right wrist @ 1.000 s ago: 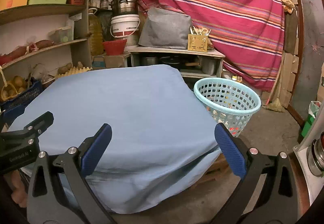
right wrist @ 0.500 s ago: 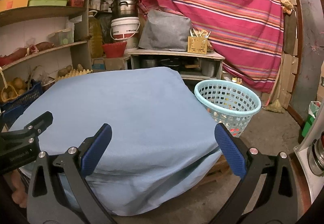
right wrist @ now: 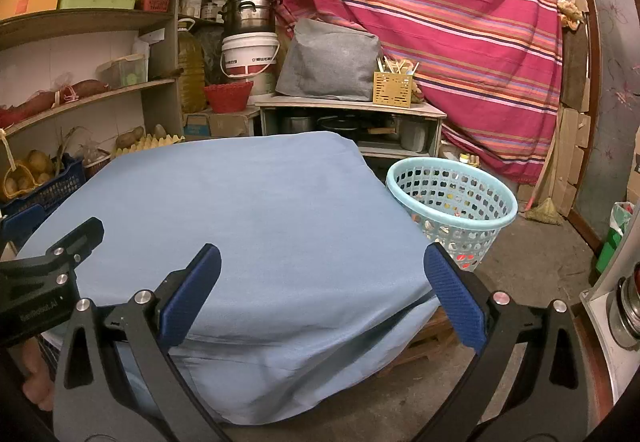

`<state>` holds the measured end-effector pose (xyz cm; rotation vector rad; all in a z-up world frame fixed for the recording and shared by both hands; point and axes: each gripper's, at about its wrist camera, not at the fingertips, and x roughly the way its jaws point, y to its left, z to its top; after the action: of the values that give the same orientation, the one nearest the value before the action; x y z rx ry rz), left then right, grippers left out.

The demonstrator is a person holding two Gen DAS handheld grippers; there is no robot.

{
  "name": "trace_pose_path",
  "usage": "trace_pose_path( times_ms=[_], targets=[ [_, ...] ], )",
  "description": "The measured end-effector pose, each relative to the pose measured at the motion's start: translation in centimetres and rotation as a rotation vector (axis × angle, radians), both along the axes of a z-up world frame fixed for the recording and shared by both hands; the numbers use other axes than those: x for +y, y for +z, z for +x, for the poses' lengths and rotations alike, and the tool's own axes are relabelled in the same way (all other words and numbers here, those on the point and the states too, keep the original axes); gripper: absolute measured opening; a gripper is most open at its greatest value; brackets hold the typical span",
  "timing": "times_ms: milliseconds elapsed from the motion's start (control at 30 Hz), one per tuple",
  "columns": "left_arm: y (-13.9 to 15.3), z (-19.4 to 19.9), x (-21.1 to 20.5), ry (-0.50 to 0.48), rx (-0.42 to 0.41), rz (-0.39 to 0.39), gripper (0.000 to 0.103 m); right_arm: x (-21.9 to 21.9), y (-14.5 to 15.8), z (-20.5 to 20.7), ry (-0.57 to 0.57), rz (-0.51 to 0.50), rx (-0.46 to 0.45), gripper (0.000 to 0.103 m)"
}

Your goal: Collect trash

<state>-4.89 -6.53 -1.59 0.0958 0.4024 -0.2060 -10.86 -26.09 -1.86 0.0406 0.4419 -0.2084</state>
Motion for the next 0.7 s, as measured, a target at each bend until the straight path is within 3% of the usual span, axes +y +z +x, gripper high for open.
trace_pose_path(
  times_ms=[700],
  targets=[
    [0.17,-0.49,-0.73,0.003,-0.025,0.004,0.099,0.17,0.09,-0.11,0.001,-0.004,-0.015,0.099]
  ],
)
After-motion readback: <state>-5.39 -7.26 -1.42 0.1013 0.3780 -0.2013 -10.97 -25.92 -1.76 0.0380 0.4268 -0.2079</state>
